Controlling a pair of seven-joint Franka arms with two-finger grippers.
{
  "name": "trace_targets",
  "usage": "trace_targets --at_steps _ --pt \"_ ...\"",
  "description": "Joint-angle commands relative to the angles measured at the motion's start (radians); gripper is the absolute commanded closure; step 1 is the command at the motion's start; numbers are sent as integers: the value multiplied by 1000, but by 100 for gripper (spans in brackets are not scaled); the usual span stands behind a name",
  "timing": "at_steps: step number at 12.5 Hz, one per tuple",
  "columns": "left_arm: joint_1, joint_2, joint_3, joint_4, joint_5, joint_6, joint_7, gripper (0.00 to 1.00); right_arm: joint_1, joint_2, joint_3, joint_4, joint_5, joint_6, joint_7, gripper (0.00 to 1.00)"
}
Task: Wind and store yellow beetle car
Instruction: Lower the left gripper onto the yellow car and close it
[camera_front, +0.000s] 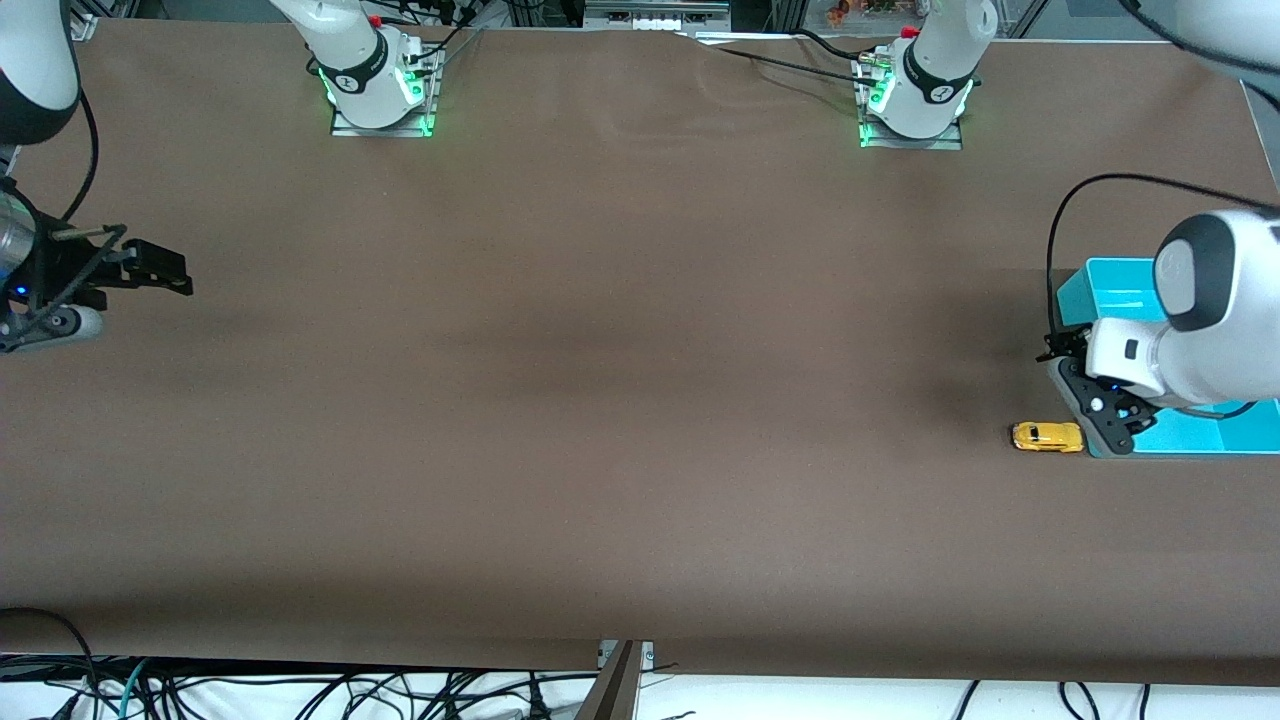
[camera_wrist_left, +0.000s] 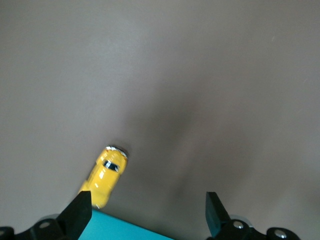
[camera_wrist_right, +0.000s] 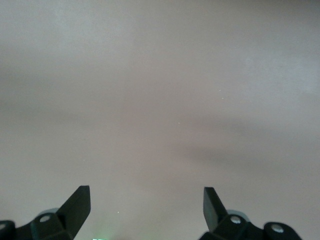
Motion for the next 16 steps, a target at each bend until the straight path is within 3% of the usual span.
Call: trace_targets --at_steps 1,5,7,8,13,16 --pt "35 109 -4 36 35 85 221 0 -2 -76 8 -58 -3 -12 -5 0" --pt "38 172 -3 30 119 161 304 0 0 -116 5 -64 -15 -6 -7 0" --pt "34 218 -4 29 257 202 303 0 0 -113 2 -77 -7 -12 1 0" --pt "40 224 -4 27 273 216 309 0 1 -121 0 -95 -6 -21 13 0" --pt "52 264 -4 24 284 382 337 0 15 -145 -21 -123 16 -62 125 0" --pt "76 280 -4 0 271 383 335 0 18 -141 -66 -126 43 -64 112 0"
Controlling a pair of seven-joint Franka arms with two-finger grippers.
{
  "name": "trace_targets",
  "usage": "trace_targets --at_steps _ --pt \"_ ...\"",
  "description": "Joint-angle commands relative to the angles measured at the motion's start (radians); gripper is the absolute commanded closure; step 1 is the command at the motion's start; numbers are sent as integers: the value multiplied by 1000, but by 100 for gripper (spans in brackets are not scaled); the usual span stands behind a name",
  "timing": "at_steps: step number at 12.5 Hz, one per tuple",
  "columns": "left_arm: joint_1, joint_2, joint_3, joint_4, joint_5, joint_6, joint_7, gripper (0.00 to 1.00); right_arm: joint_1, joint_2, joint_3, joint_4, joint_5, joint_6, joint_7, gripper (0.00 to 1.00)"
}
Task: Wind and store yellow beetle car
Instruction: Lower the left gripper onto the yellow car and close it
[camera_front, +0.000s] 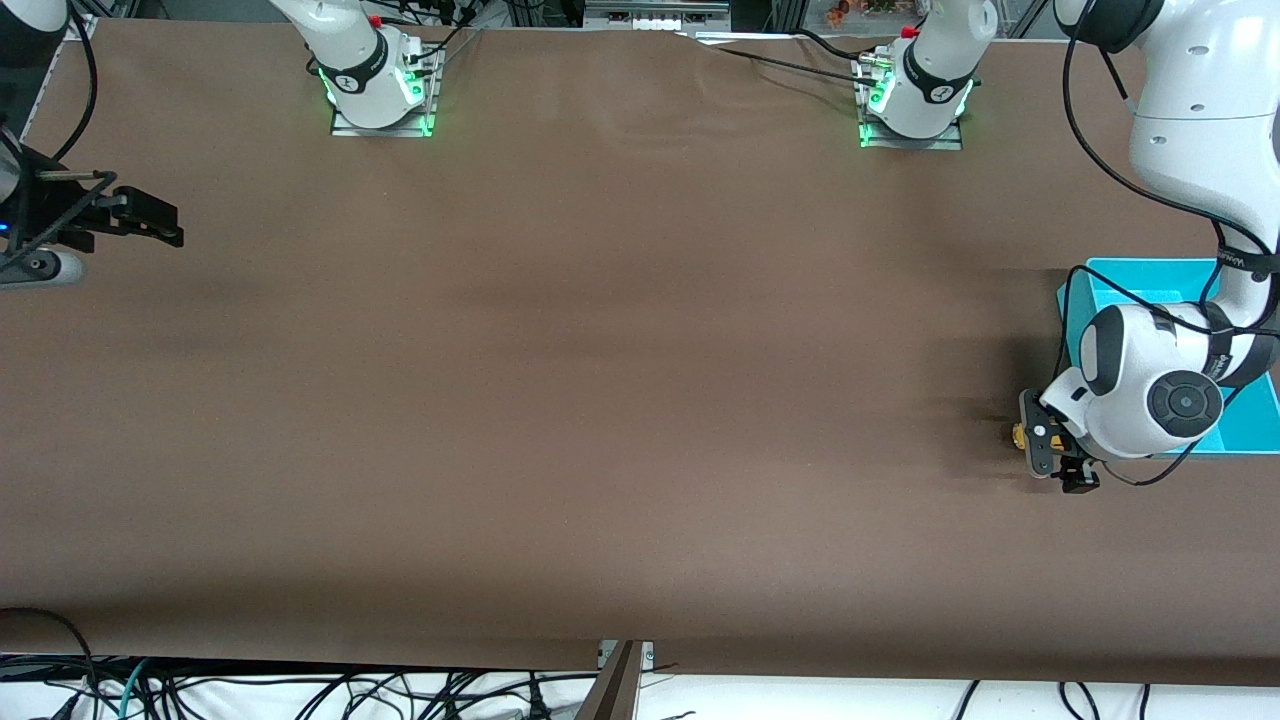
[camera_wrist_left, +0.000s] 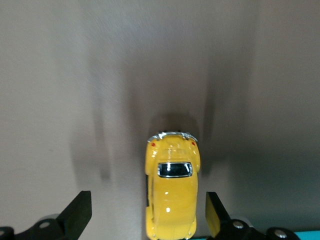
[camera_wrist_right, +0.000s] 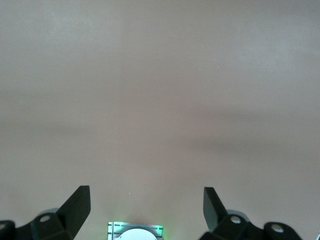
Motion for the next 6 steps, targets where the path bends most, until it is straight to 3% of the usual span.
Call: trace_targets --at_steps 1,2,3,4,5,6 --pt "21 15 -8 -9 12 14 20 0 11 -25 -31 -28 25 -10 5 0" --pt "20 15 -7 -13 12 16 19 0 11 -20 -31 -27 25 -10 4 0" --pt "17 15 -8 -12 12 17 23 10 9 -5 -31 -21 25 -10 -5 0" --pt "17 15 -8 -13 12 17 23 46 8 1 -33 -9 23 -10 -16 0" --pt "17 15 -8 -13 12 16 23 68 8 1 -31 -1 23 -8 -16 0" --pt "15 15 -8 -13 12 16 23 81 9 3 -31 1 23 -7 -18 0"
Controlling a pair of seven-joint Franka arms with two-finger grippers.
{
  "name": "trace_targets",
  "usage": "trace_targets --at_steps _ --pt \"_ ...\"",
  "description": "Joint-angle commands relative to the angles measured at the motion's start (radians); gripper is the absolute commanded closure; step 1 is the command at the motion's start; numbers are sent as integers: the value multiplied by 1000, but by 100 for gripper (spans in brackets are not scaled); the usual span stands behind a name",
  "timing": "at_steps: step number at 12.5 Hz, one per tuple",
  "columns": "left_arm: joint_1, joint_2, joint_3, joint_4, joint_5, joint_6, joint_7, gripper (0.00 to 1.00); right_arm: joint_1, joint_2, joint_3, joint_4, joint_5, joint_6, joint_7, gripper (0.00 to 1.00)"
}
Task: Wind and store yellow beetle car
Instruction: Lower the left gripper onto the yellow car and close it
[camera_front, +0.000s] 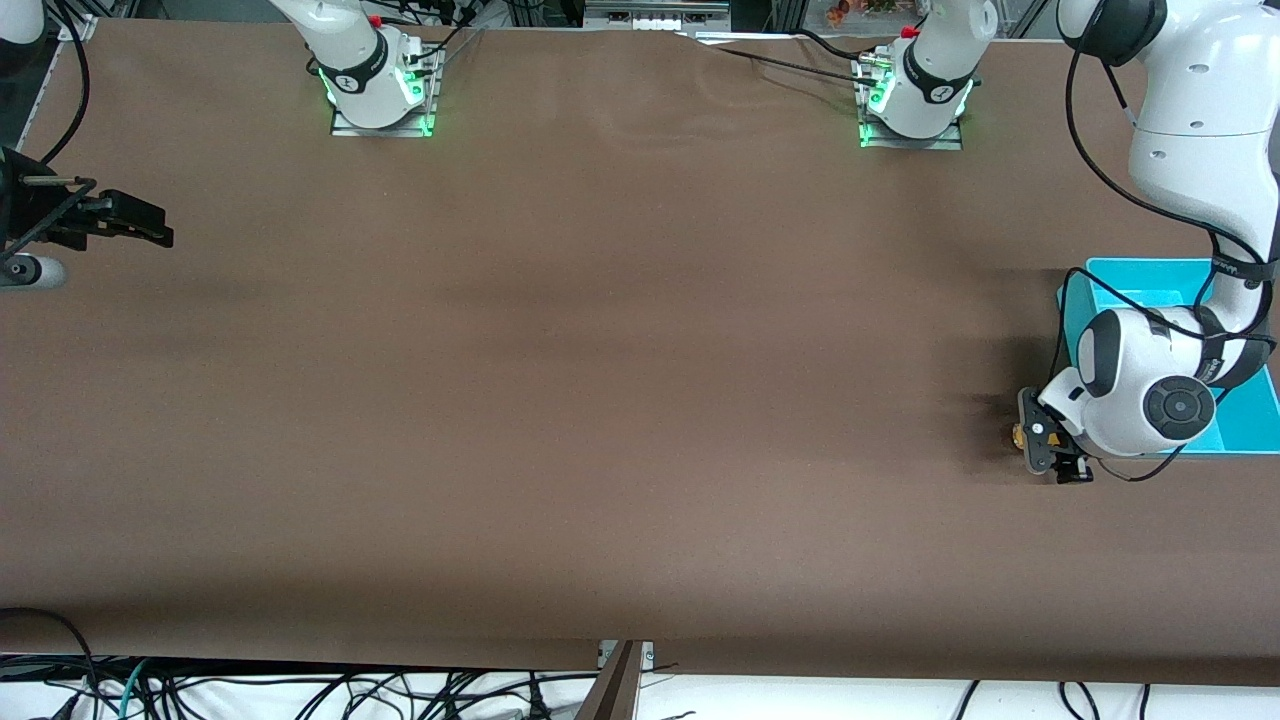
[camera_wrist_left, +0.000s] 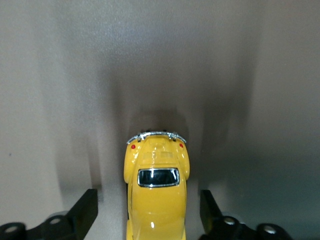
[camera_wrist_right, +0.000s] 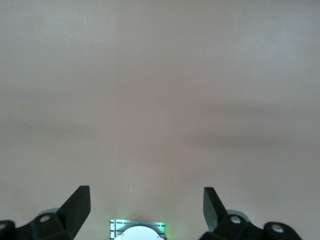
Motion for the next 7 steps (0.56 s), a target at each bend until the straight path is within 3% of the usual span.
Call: trace_targets --at_steps 1,3,7 --pt "1 -10 -2 -4 12 5 19 86 6 -3 -9 11 15 -4 -12 0" --pt "-5 -39 -14 -3 12 -33 17 88 4 5 -9 14 14 -4 -14 0" --pt "-29 -163 -100 48 4 -327 -15 87 4 12 -9 24 9 -6 -14 0"
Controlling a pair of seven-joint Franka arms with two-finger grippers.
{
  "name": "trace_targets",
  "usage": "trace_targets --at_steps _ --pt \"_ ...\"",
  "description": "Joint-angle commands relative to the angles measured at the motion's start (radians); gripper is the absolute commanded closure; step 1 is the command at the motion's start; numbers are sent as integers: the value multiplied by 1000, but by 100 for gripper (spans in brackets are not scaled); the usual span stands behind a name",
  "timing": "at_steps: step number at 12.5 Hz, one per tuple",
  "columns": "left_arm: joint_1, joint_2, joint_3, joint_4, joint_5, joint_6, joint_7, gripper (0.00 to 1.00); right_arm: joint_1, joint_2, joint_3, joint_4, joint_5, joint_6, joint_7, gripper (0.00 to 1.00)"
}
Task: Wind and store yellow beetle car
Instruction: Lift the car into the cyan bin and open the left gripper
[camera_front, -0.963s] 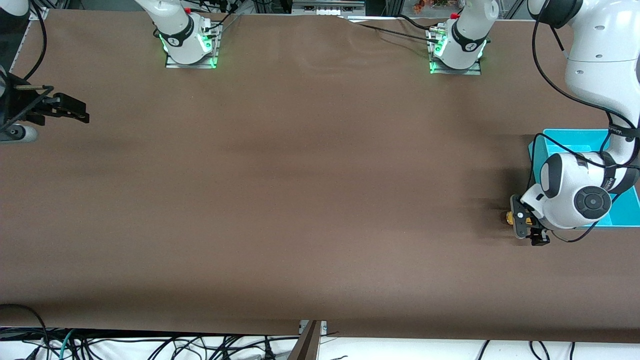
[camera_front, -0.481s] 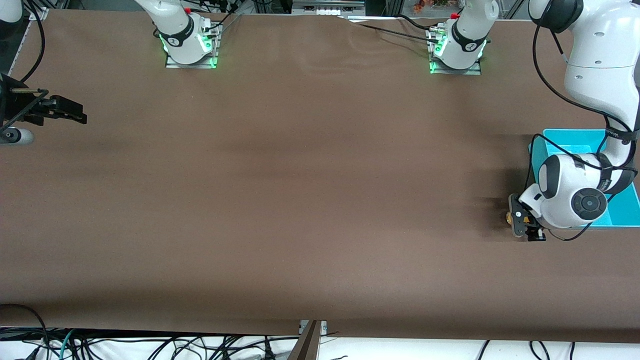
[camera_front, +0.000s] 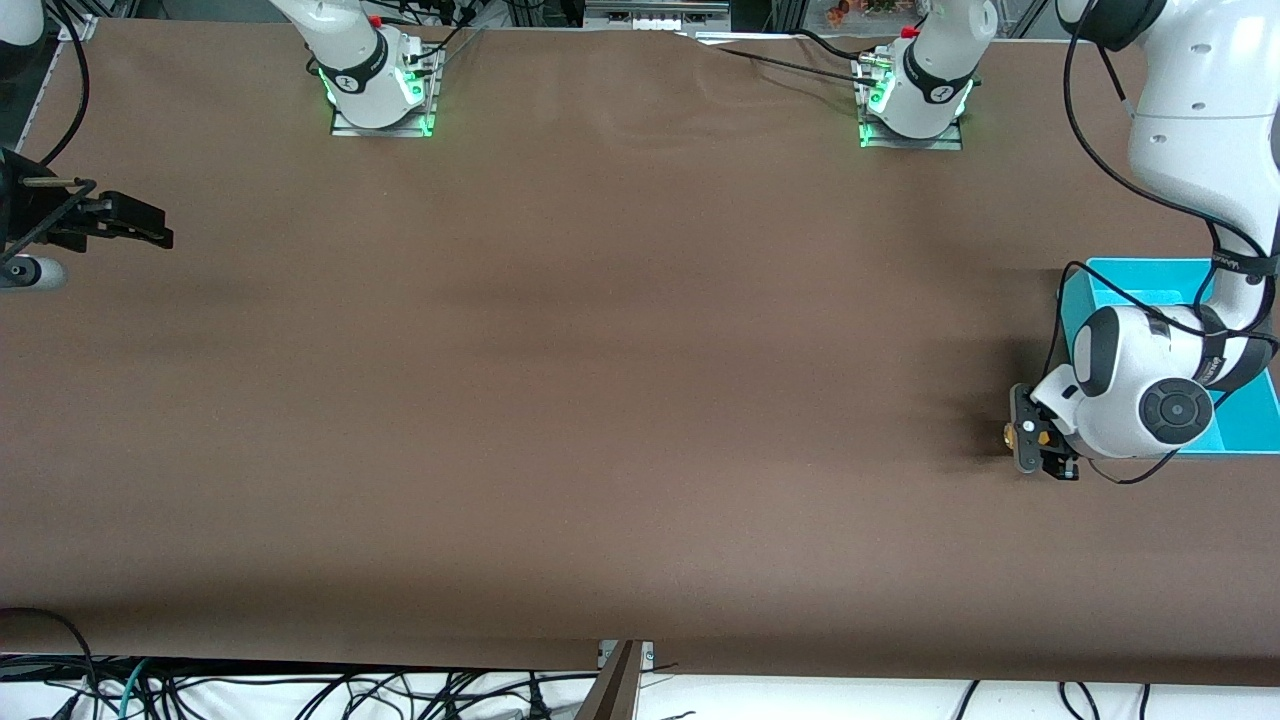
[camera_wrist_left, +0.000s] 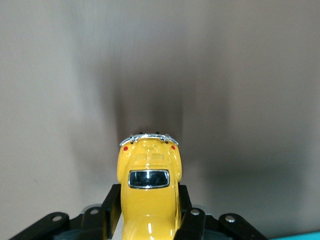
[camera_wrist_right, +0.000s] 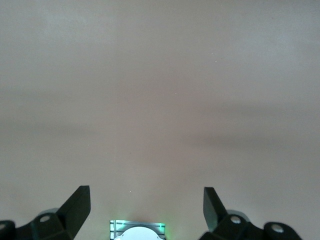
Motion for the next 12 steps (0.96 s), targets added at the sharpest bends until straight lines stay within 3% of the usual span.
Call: trace_targets --at_steps 1,3,6,9,12 --pt "-22 -113 -18 38 2 -226 -19 86 3 9 -8 21 9 -7 -13 0" --pt "-5 -156 -2 64 -30 -364 -10 85 3 9 -8 21 7 -5 -13 0" --pt "96 -197 19 57 -21 -455 81 84 3 9 -8 22 7 -4 -15 0" --pt "210 -176 21 3 89 -399 151 84 3 9 -8 22 6 -1 -15 0" --pt "290 -149 21 -98 166 -186 153 84 3 9 -8 22 6 -1 -15 0"
